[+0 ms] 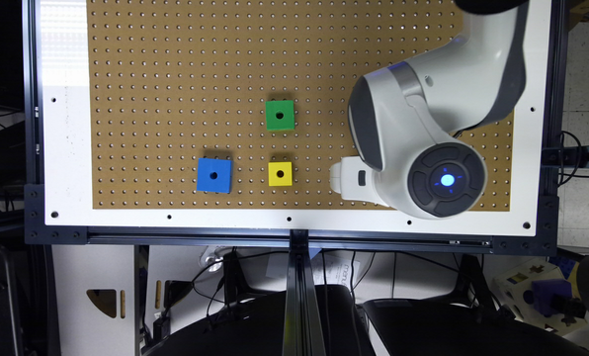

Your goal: Pick up pink block.

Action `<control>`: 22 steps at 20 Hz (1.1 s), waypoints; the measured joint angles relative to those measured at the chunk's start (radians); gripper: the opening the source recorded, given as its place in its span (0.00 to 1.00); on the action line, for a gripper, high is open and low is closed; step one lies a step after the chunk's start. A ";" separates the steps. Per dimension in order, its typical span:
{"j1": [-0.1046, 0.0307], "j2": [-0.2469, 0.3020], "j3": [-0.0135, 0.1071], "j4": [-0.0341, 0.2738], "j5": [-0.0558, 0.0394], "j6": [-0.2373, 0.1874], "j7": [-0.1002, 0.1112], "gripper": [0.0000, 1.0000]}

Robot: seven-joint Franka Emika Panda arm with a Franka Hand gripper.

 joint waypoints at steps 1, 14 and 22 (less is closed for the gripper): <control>0.000 -0.012 0.002 0.000 0.0001 -0.012 0.000 0.00; 0.000 -0.121 0.011 0.000 0.0058 -0.110 0.003 0.00; 0.000 -0.148 0.013 0.000 0.0093 -0.135 0.003 0.00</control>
